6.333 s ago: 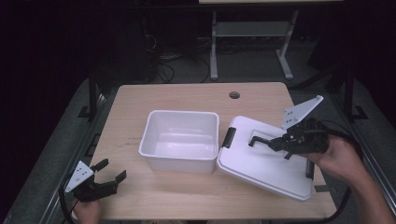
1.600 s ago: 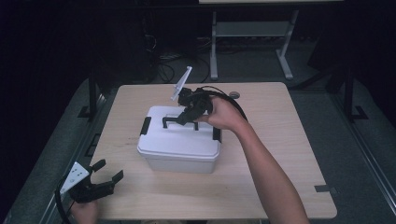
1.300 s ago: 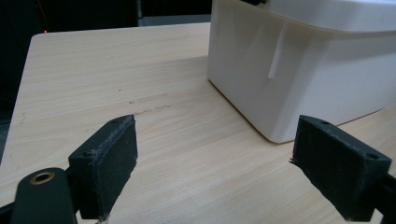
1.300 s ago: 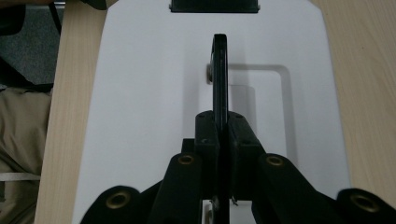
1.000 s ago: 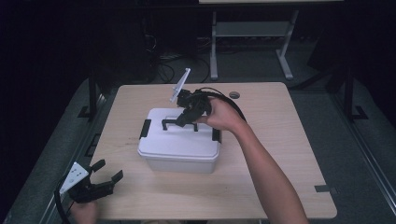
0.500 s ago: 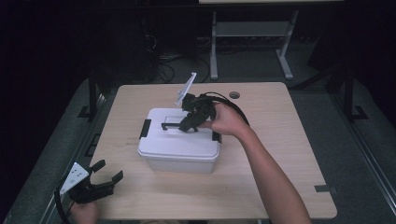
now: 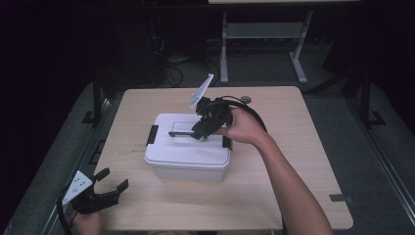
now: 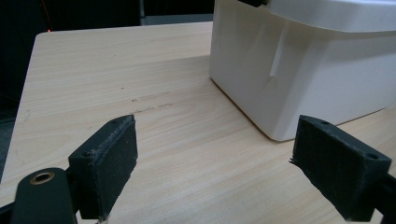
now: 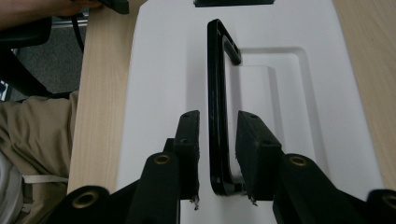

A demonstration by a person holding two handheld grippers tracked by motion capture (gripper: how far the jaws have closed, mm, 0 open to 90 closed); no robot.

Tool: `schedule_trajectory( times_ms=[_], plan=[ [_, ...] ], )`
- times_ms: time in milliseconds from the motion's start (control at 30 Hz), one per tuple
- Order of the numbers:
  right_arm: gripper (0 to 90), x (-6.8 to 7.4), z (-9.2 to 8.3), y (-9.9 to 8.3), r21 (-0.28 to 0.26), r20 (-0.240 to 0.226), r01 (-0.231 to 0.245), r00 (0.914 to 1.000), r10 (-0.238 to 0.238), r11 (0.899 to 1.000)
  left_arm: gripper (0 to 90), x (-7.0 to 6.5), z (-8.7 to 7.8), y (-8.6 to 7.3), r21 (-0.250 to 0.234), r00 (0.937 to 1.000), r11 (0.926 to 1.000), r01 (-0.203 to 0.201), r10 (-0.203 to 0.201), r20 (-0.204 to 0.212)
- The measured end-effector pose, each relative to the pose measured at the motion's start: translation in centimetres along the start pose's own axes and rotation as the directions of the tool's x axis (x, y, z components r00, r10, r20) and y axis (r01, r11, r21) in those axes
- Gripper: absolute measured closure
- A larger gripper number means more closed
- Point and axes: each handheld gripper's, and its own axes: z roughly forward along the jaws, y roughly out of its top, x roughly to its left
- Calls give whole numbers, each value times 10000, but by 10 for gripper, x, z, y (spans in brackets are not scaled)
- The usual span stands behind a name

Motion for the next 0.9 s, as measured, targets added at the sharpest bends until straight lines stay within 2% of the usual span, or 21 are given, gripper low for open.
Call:
schedule_trajectory(
  times_ms=[267,900],
  plan=[
    [680,4,-17,-7,-173,311,-163,9994,169,9997,130,-1,0,0,12,10000,10000,-68,68,39],
    [620,6,-41,-26,-198,825,-530,9951,545,9984,130,-2,-4,-2,106,9999,9999,-91,91,-73]
  ],
)
